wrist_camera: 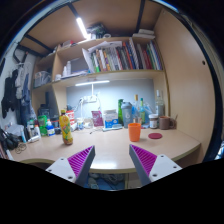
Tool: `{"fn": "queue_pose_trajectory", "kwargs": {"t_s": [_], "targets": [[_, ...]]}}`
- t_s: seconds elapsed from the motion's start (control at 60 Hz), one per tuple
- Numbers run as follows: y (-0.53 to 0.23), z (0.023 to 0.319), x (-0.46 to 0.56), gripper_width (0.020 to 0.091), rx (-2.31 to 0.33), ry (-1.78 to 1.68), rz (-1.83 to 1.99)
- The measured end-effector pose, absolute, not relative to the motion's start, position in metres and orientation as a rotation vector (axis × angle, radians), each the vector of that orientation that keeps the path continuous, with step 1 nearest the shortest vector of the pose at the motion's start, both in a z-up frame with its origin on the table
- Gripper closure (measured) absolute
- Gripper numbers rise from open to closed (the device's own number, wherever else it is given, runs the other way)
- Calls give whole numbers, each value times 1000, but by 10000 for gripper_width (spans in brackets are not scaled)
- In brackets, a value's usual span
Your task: Pour water
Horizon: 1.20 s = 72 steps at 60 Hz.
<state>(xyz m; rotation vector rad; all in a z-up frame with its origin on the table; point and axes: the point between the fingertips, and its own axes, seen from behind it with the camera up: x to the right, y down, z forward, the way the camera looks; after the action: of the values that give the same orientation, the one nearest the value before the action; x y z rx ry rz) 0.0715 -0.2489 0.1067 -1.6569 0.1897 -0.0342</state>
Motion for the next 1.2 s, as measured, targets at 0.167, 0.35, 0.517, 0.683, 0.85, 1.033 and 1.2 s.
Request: {"fn": "queue_pose_trajectory", "kwargs": {"t_s": [0.167, 0.35, 0.517, 0.683, 0.85, 1.033, 1.2], "targets": [[-246, 99, 75, 317, -1676, 182, -62], [-241, 103, 70, 313, -1677, 147, -56], [-204, 124, 28, 313, -1635, 59, -13], [-132, 140, -63, 315, -1606, -34, 128], [-57, 129, -133, 299, -1638, -92, 138], [12, 102, -166, 284, -1701, -121, 51], [61, 84, -164, 284, -1743, -67, 10]]}}
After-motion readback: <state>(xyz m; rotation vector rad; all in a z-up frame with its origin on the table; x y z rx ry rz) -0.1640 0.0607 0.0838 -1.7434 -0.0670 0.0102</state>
